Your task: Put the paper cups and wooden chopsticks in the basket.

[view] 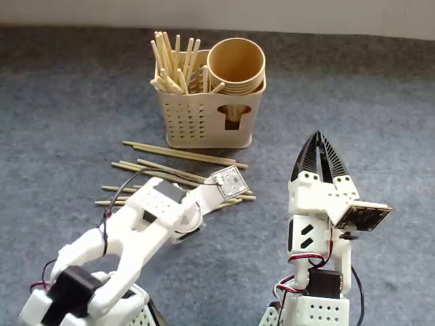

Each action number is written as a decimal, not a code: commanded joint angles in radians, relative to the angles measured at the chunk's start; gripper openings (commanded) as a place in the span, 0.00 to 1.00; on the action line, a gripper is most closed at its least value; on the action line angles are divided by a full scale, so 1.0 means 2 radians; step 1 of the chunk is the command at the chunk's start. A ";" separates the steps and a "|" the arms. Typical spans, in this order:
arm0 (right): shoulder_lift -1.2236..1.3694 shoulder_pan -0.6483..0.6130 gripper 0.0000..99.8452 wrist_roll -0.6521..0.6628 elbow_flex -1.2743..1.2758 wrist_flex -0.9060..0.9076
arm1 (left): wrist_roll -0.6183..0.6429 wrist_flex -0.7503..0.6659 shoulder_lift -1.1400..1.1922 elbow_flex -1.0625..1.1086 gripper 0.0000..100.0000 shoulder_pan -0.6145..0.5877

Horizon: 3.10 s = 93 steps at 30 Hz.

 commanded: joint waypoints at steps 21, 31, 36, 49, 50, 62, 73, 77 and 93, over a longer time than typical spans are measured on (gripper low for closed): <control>0.003 0.002 0.01 -0.002 0.076 0.001 | -0.003 -0.003 0.080 -0.113 0.11 -0.046; 0.003 0.002 0.01 -0.002 0.076 0.001 | -0.006 0.038 0.141 -0.158 0.04 -0.039; 0.003 0.002 0.01 -0.002 0.076 0.001 | -0.006 0.054 0.141 -0.155 0.04 -0.030; 0.003 0.003 0.01 -0.002 0.076 0.001 | -0.004 0.057 0.138 -0.150 0.04 -0.023; 0.003 0.003 0.01 -0.002 0.076 0.001 | -0.004 0.062 0.135 -0.151 0.04 -0.023; 0.003 0.002 0.01 -0.002 0.076 0.001 | -0.003 0.045 -0.014 -0.061 0.11 -0.023; 0.003 0.002 0.01 -0.002 0.076 0.001 | -0.006 0.011 0.025 -0.060 0.11 -0.020; 0.003 0.002 0.01 -0.002 0.076 0.001 | -0.003 0.008 0.082 -0.103 0.11 -0.023; 0.003 0.002 0.01 -0.002 0.076 0.001 | 0.008 0.049 0.120 -0.129 0.01 -0.020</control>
